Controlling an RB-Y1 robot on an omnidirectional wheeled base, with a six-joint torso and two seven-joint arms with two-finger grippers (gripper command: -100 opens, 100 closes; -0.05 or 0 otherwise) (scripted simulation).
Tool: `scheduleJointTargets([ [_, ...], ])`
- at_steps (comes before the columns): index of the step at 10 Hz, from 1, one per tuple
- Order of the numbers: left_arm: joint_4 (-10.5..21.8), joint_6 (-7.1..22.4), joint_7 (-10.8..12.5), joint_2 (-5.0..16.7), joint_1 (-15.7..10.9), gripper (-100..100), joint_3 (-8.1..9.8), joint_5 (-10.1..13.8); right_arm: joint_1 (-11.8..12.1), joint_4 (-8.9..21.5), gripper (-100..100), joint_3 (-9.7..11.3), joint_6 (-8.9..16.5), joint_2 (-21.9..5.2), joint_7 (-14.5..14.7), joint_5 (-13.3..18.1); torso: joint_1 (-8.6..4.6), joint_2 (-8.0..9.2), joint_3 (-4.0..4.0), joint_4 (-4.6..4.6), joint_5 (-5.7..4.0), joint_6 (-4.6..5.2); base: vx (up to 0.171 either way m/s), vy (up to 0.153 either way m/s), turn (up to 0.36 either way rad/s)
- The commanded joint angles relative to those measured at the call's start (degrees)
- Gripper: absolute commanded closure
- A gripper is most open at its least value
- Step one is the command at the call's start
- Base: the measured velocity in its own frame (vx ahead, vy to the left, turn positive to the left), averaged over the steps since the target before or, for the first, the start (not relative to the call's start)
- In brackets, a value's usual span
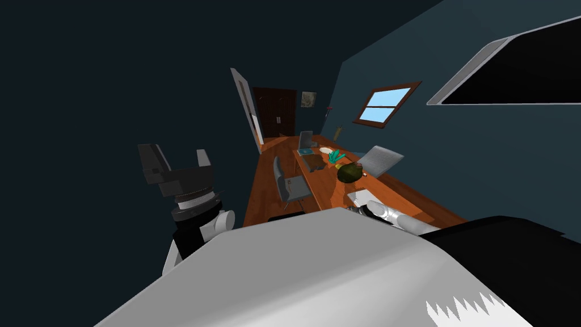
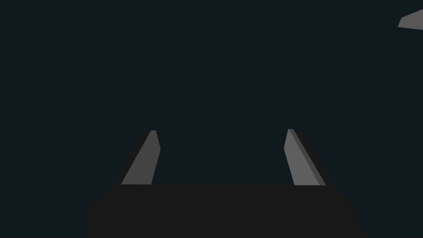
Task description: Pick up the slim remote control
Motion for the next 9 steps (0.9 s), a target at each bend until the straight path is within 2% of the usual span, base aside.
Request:
scheduleJointTargets([
  [1, 0.0, 0.0, 0.0, 0.0, 0.0, 0, 0.00, 0.0, 1.0, 0.8, -100, -0.2, -0.5, -0.6, 0.3, 1.7, 0.00, 0.00, 0.00, 0.00, 0.00, 0.00, 0.060, -0.057, 0.110],
  [3, 0.0, 0.0, 0.0, 0.0, 0.0, 0, 0.00, 0.0, 0.4, 1.6, -100, 0.0, -0.5, -0.1, 0.6, 1.8, 0.03, -0.03, -0.02, -0.01, 0.01, 0.01, 0.035, -0.030, 0.052],
  [4, 0.0, 0.0, 0.0, 0.0, 0.0, 0, 0.00, 0.0, 0.5, 1.5, 0, -0.1, -0.5, -0.2, 0.5, 1.9, 0.16, 0.09, 0.04, 0.01, 0.02, 0.01, 0.000, 0.000, 0.000],
  [5, 0.0, 0.0, 0.0, 0.0, 0.0, 0, 0.00, 0.0, 0.7, 2.7, -100, 0.7, 1.4, 1.6, 0.7, 2.2, 0.22, 0.15, 0.08, 0.03, 0.04, 0.02, -0.011, -0.013, 0.038],
  [7, 0.0, 0.0, 0.0, 0.0, 0.0, 0, 0.00, 0.0, 0.9, 4.0, -100, 1.5, 3.3, 3.4, 1.0, 2.5, 0.17, 0.25, 0.14, 0.05, 0.02, 0.02, -0.017, -0.020, 0.060],
  [8, 0.0, 0.0, 0.0, 0.0, 0.0, 0, 0.00, 0.0, 0.8, 3.7, -100, 1.3, 2.6, 2.9, 1.0, 2.5, 0.17, 0.25, 0.14, 0.05, 0.02, 0.01, -0.006, -0.006, 0.013],
  [9, 0.0, 0.0, 0.0, 0.0, 0.0, 0, 0.00, 0.0, 0.8, 3.8, 100, 1.4, 2.8, 3.1, 1.0, 2.5, 0.20, 0.22, 0.13, 0.05, 0.04, 0.02, 0.000, 0.000, 0.000],
])
